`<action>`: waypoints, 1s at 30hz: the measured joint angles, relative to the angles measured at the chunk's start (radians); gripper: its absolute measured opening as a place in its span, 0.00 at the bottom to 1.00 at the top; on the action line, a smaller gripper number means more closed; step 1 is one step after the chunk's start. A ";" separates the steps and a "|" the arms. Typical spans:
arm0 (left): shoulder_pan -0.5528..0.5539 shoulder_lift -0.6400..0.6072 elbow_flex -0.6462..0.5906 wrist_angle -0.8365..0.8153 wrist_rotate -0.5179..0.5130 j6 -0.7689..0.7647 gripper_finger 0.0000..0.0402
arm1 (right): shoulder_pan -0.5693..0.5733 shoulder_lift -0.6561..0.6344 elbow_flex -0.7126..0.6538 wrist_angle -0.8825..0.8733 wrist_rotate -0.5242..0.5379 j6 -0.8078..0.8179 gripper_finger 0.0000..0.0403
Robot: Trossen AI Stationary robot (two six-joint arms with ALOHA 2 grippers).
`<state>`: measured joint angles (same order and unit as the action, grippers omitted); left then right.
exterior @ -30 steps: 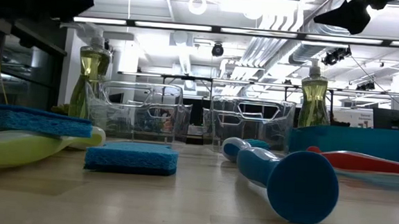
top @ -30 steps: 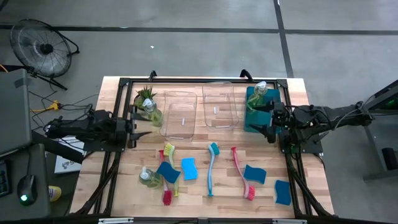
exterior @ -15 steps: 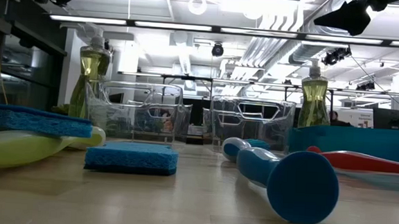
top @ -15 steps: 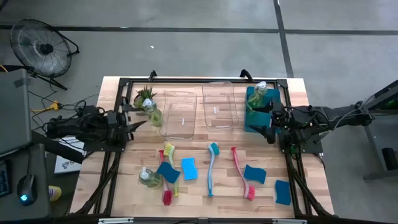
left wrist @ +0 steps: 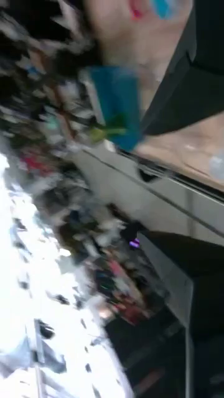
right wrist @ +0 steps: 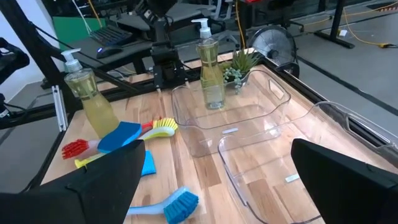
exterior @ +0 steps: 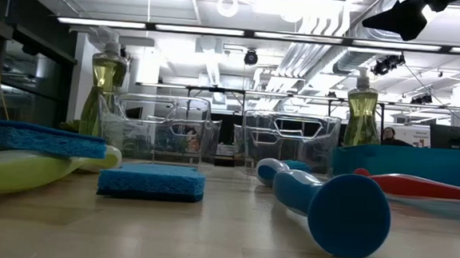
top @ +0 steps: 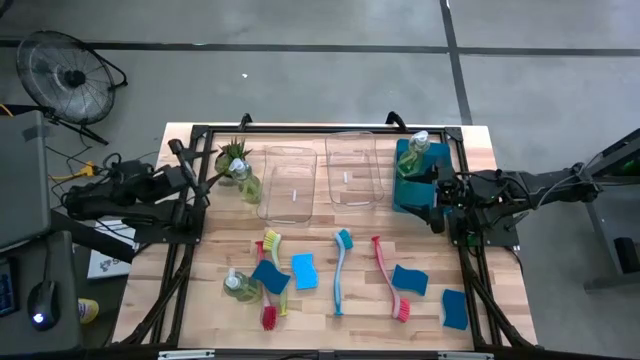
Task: Pick & Place Kitchen Sink Supplies
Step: Put the top green dishwashing liquid dispenser into the blue bin
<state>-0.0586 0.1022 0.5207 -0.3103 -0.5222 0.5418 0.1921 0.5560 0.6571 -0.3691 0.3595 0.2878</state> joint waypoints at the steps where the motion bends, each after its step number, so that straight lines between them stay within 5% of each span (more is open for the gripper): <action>1: 0.000 0.013 0.012 -0.025 -0.015 -0.019 0.71 | 0.000 0.000 0.000 0.000 0.000 0.000 0.99; 6: 0.000 0.081 0.090 -0.182 -0.008 -0.121 0.81 | 0.000 0.000 0.000 0.000 0.000 0.000 0.99; 14: 0.000 0.139 0.167 -0.345 -0.006 -0.259 0.82 | 0.000 0.000 0.000 0.000 0.000 0.000 0.99; 30: 0.000 0.138 0.167 -0.402 0.063 -0.437 0.82 | 0.000 0.000 0.000 0.000 0.000 0.000 0.99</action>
<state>-0.0589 0.2401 0.6876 -0.7122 -0.4592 0.1051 0.1919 0.5560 0.6567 -0.3691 0.3599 0.2878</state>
